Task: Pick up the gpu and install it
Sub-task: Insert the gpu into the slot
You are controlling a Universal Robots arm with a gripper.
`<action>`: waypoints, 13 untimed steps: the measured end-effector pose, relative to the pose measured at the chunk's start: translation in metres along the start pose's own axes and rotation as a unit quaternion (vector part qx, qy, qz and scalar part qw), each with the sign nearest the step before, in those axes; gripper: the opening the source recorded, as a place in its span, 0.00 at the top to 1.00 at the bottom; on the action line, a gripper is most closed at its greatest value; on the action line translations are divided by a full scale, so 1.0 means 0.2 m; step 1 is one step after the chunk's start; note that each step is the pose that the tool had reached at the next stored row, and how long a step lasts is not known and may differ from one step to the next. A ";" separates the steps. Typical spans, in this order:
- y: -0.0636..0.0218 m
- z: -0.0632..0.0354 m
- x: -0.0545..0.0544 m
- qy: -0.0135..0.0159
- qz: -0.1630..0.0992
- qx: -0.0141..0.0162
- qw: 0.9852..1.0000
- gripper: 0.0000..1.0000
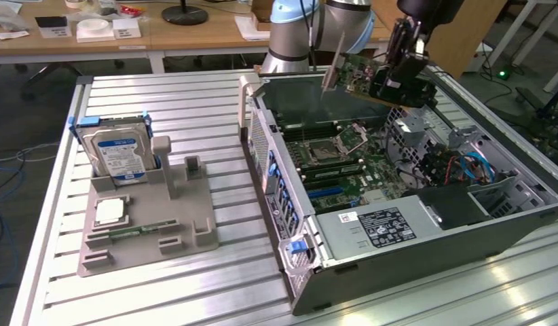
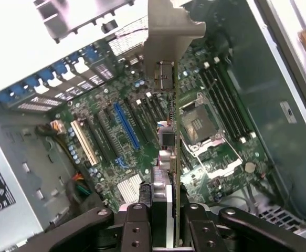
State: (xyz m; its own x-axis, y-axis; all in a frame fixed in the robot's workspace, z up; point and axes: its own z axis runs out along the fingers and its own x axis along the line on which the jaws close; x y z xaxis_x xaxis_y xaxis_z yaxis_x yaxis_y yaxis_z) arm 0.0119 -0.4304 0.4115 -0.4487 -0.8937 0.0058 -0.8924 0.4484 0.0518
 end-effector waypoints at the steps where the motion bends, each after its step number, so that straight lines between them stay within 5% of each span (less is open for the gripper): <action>1: 0.000 0.000 0.00 0.000 -0.009 0.000 1.000 0.72; 6: 0.000 0.000 0.00 0.003 -0.054 0.000 0.999 0.72; 13: 0.000 0.000 0.00 0.006 -0.108 0.001 0.994 0.72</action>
State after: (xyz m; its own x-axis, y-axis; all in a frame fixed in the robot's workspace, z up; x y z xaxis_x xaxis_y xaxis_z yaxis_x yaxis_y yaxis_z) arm 0.0120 -0.4304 0.4114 -0.2453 -0.9694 0.0058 -0.9681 0.2453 0.0518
